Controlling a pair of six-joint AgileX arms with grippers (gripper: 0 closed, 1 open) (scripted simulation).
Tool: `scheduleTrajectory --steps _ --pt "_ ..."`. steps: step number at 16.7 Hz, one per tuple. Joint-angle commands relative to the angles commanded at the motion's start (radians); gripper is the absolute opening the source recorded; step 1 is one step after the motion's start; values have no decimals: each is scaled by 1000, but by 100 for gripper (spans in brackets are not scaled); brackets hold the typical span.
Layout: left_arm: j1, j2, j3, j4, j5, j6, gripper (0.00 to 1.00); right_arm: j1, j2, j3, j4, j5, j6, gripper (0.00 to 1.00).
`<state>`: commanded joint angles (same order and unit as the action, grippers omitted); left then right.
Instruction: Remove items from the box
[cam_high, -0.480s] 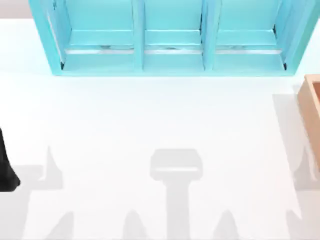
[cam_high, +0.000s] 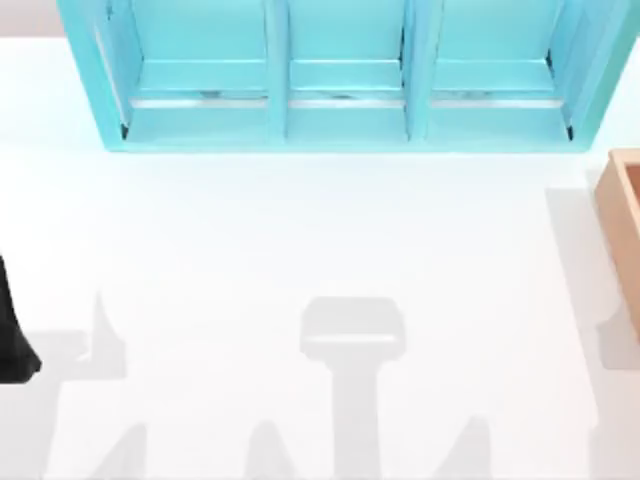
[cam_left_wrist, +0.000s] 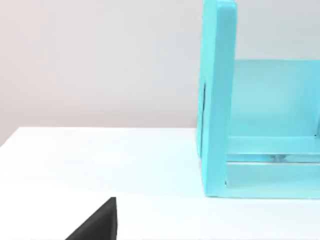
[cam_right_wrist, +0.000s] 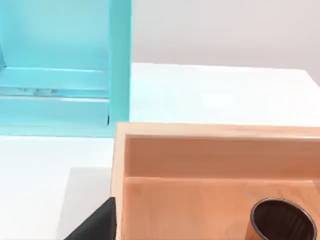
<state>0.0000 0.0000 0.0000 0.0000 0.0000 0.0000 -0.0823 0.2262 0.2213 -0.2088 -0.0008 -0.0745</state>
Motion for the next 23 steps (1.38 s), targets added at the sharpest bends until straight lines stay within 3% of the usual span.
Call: scheduleTrajectory --steps 13,17,23 --pt "0 0 0 0 0 0 100 -242 1187 862 -874 -6 -234 100" --pt "0 0 0 0 0 0 100 -300 1331 1002 -1014 4 -273 100" --pt "0 0 0 0 0 0 100 -304 1340 1015 -1026 6 -276 100"
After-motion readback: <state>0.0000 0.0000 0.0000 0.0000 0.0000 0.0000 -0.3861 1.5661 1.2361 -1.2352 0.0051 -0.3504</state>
